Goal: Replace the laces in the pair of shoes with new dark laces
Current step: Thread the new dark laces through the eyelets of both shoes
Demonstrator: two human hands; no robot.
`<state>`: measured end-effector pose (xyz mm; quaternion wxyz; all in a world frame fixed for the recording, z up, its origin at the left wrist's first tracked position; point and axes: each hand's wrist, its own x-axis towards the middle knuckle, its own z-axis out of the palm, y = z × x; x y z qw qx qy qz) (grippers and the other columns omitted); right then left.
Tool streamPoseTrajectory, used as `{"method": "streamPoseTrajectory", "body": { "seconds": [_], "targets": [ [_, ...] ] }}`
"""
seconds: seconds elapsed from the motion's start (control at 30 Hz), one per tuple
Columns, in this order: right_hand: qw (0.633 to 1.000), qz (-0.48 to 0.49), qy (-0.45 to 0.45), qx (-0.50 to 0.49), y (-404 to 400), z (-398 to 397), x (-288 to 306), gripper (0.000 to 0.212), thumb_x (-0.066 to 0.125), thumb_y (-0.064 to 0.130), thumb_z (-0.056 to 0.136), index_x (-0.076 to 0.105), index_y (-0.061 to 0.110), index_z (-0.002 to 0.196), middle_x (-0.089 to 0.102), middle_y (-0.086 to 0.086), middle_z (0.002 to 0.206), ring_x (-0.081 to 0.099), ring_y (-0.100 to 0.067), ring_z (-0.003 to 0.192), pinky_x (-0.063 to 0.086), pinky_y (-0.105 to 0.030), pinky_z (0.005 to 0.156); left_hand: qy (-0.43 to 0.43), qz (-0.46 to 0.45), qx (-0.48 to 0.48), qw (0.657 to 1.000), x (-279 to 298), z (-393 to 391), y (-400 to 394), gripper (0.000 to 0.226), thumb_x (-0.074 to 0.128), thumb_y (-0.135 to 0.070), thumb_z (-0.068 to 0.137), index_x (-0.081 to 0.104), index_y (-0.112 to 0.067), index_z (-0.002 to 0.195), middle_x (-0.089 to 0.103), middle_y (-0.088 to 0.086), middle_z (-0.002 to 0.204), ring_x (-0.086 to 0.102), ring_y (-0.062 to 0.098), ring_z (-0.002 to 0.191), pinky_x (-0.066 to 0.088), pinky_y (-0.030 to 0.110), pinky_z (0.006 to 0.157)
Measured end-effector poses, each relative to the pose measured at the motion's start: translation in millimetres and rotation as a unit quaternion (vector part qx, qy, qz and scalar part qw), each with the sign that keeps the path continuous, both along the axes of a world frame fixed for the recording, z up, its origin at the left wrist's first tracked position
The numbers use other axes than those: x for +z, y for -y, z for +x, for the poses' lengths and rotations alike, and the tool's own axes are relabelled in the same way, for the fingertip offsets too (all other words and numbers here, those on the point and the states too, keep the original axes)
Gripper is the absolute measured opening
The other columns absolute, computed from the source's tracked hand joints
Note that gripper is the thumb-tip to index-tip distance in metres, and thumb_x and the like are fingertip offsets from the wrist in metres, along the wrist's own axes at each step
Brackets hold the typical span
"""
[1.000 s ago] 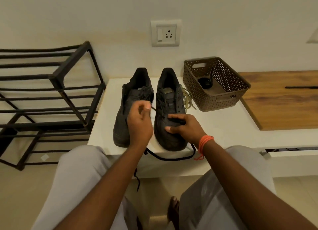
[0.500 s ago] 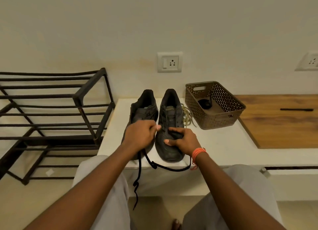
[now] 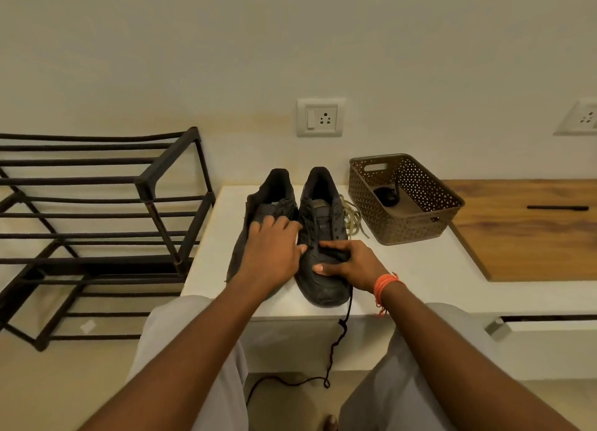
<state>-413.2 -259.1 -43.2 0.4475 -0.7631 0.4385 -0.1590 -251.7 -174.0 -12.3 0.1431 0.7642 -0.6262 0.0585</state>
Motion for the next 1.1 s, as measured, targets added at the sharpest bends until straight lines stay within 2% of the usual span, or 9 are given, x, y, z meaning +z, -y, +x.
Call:
{"method": "streamPoseTrajectory", "body": {
  "seconds": [0.2, 0.27, 0.37, 0.43, 0.6, 0.73, 0.87, 0.97, 1.1],
  "targets": [
    [0.999, -0.006, -0.043, 0.005, 10, 3, 5, 0.065, 0.085, 0.032, 0.069, 0.061, 0.026, 0.129, 0.06, 0.0, 0.134, 0.054, -0.019, 0.123, 0.04, -0.031, 0.105, -0.04, 0.036, -0.006, 0.999, -13, 0, 8, 0.023, 0.042, -0.042, 0.1, 0.059, -0.027, 0.107, 0.063, -0.002, 0.104, 0.046, 0.02, 0.103, 0.03, 0.035, 0.094],
    [0.999, -0.006, -0.051, 0.006, 13, 5, 7, 0.065, 0.086, 0.032, 0.069, 0.061, 0.027, 0.129, 0.059, 0.0, 0.135, 0.053, -0.02, 0.124, 0.04, -0.034, 0.107, -0.094, -0.061, 0.023, 0.993, -10, 5, 7, 0.02, 0.043, -0.041, 0.099, 0.062, -0.032, 0.102, 0.064, -0.006, 0.093, 0.05, 0.016, 0.095, 0.029, 0.033, 0.089],
    [0.999, -0.008, -0.053, 0.002, 18, 8, 10, 0.065, 0.084, 0.031, 0.071, 0.059, 0.028, 0.131, 0.054, -0.001, 0.14, 0.049, -0.023, 0.129, 0.037, -0.039, 0.111, -0.238, -0.242, 0.18, 0.923, 5, 23, 2, 0.019, 0.047, -0.038, 0.099, 0.063, -0.027, 0.101, 0.061, -0.004, 0.087, 0.047, 0.014, 0.086, 0.024, 0.031, 0.088],
    [0.998, -0.011, -0.058, 0.003, 21, 13, 11, 0.065, 0.083, 0.031, 0.073, 0.057, 0.027, 0.133, 0.052, -0.001, 0.142, 0.047, -0.024, 0.131, 0.035, -0.039, 0.111, -0.237, -0.292, 0.236, 0.896, 13, 39, -8, 0.019, 0.05, -0.038, 0.098, 0.062, -0.024, 0.101, 0.061, -0.003, 0.093, 0.052, 0.016, 0.094, 0.019, 0.031, 0.091],
    [0.997, -0.044, -0.067, 0.006, 26, 19, 18, 0.056, 0.078, 0.027, 0.079, 0.059, 0.023, 0.132, 0.05, -0.003, 0.143, 0.045, -0.025, 0.132, 0.035, -0.037, 0.109, -0.11, -0.121, 0.185, 0.969, 4, 38, -11, 0.041, 0.06, -0.035, 0.092, 0.05, -0.027, 0.13, 0.045, 0.003, 0.138, 0.033, 0.025, 0.132, 0.018, 0.045, 0.107],
    [0.981, -0.156, -0.094, -0.064, 21, 16, 17, 0.043, 0.079, 0.026, 0.078, 0.068, 0.023, 0.119, 0.044, -0.005, 0.143, 0.045, -0.026, 0.129, 0.039, -0.038, 0.106, -0.024, -0.099, 0.03, 0.994, -2, 13, 6, 0.052, 0.057, -0.034, 0.092, 0.04, -0.028, 0.141, 0.04, -0.002, 0.142, 0.031, 0.022, 0.131, 0.022, 0.042, 0.104],
    [0.974, -0.189, -0.075, -0.096, 14, 15, 13, 0.038, 0.083, 0.024, 0.073, 0.071, 0.02, 0.109, 0.054, -0.002, 0.123, 0.055, -0.02, 0.111, 0.047, -0.031, 0.094, 0.022, 0.031, 0.003, 0.999, -15, 2, 26, 0.038, 0.042, -0.045, 0.099, 0.051, -0.027, 0.131, 0.057, -0.003, 0.127, 0.04, 0.02, 0.119, 0.026, 0.038, 0.096],
    [0.972, -0.186, -0.052, -0.137, 13, 15, 12, 0.032, 0.087, 0.024, 0.067, 0.071, 0.019, 0.095, 0.054, 0.001, 0.107, 0.054, -0.015, 0.095, 0.049, -0.03, 0.083, -0.046, -0.02, 0.031, 0.998, -14, 7, 29, 0.03, 0.04, -0.042, 0.101, 0.066, -0.029, 0.109, 0.067, -0.004, 0.101, 0.047, 0.018, 0.1, 0.026, 0.034, 0.089],
    [0.973, -0.161, -0.034, -0.16, 17, 9, 6, 0.019, 0.083, 0.022, 0.073, 0.066, 0.016, 0.078, 0.062, 0.0, 0.087, 0.059, -0.017, 0.083, 0.048, -0.028, 0.074, -0.127, -0.183, 0.122, 0.967, -6, 21, 19, 0.024, 0.047, -0.038, 0.099, 0.068, -0.026, 0.101, 0.066, -0.003, 0.087, 0.047, 0.013, 0.088, 0.022, 0.029, 0.08]
  ]
}}
